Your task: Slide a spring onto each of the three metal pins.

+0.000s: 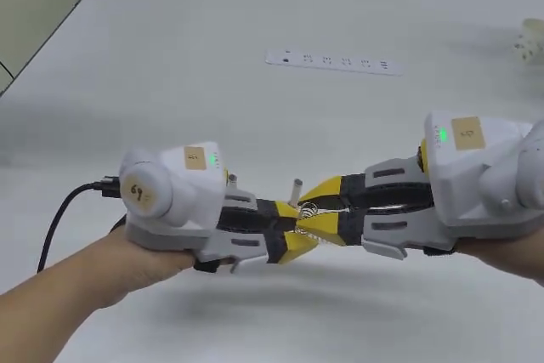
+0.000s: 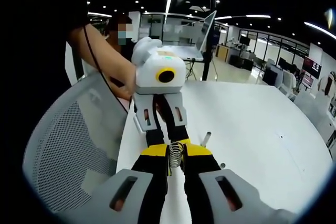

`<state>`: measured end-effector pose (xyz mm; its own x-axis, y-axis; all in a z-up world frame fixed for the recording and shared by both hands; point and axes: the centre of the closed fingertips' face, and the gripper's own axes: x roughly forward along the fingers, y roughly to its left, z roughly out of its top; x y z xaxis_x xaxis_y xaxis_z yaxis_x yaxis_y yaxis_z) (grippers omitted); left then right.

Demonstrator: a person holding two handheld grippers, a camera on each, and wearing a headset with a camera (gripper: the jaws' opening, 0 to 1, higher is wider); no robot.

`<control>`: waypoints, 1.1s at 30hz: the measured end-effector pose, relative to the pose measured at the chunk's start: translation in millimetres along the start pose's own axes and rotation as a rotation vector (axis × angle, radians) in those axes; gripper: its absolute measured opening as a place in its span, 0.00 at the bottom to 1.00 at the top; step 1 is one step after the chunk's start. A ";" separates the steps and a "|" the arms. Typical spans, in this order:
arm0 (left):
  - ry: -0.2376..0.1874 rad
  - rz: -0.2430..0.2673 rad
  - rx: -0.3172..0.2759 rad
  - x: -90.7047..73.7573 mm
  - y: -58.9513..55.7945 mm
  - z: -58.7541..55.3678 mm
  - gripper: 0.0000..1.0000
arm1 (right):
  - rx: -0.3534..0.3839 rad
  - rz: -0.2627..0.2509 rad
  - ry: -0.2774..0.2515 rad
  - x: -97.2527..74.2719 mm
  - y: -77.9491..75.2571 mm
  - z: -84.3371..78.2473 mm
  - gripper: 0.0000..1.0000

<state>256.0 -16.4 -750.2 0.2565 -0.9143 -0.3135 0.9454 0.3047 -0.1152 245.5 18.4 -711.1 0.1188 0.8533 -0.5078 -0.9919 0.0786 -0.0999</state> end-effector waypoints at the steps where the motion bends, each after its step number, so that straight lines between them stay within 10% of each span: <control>1: 0.004 0.004 -0.003 -1.3 1.1 -1.1 0.03 | 0.000 -0.001 0.001 0.2 -0.1 0.1 0.08; 33: 0.004 0.123 -0.045 -35.6 20.6 -13.0 0.37 | 0.001 -0.035 0.010 -3.5 -7.8 -2.7 0.08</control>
<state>263.8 25.9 -753.7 0.3690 -0.8684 -0.3313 0.8968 0.4262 -0.1184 252.9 13.4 -710.8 0.1539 0.8450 -0.5121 -0.9872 0.1092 -0.1165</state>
